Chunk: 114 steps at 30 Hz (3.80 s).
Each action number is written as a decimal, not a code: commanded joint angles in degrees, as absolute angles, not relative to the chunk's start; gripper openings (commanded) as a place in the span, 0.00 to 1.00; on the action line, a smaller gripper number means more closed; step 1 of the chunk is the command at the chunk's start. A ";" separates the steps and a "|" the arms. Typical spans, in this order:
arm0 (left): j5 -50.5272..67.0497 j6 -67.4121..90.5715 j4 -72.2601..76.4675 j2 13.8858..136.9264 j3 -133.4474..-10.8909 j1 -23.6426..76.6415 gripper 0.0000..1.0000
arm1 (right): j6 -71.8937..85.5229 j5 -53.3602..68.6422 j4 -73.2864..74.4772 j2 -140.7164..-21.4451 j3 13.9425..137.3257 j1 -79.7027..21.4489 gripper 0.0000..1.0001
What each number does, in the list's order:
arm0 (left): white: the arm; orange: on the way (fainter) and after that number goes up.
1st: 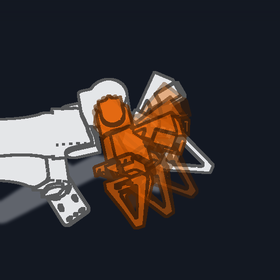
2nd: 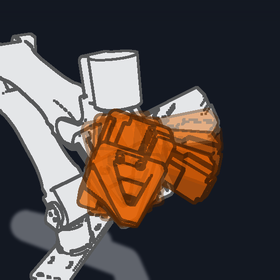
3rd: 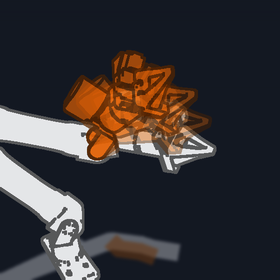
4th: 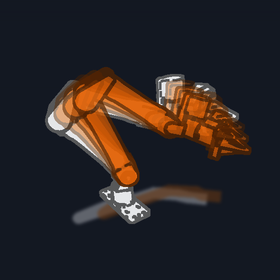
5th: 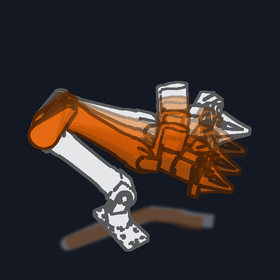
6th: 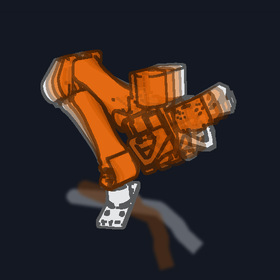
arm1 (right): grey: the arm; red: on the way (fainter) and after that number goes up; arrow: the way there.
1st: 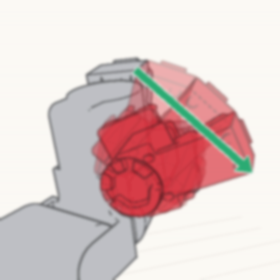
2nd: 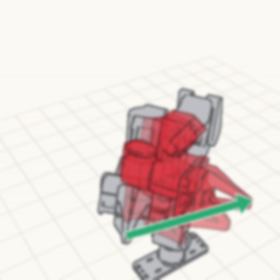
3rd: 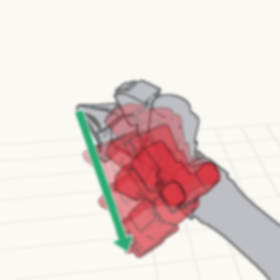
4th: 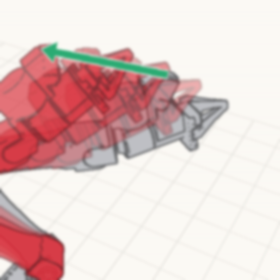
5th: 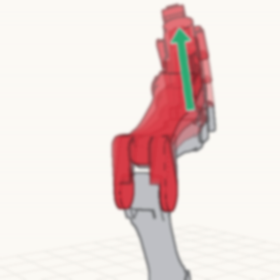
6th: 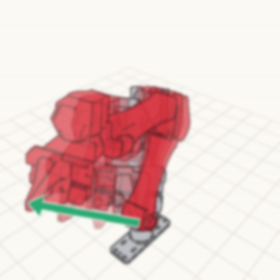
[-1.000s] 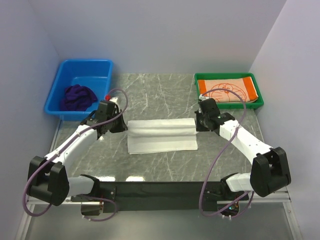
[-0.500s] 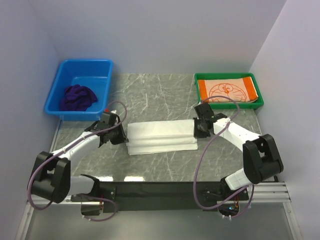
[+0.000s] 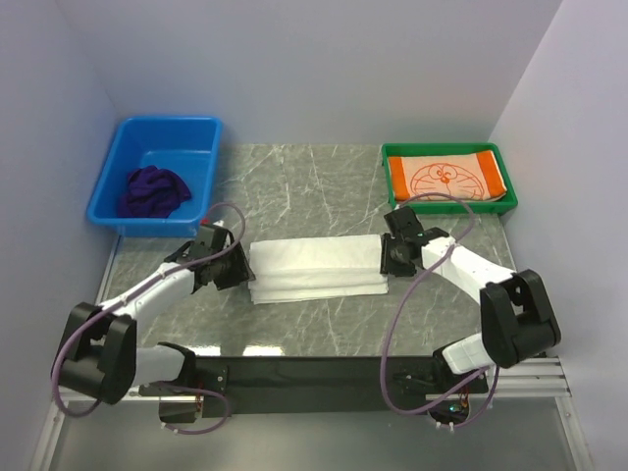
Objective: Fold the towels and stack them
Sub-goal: Fold the towel
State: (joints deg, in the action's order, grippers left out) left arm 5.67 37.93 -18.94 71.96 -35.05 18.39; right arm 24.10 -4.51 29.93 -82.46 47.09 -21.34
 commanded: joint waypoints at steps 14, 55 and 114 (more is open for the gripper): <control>1.14 44.20 -21.28 60.79 -45.87 26.79 0.66 | 30.49 6.23 19.87 -71.10 50.28 -25.14 0.49; -9.94 54.49 -15.30 68.62 -39.02 32.87 0.33 | 39.29 16.00 -9.83 -75.31 39.53 -13.27 0.41; -9.31 45.36 -26.80 64.43 -38.75 17.58 0.29 | 35.60 8.72 11.15 -62.94 29.44 -17.75 0.31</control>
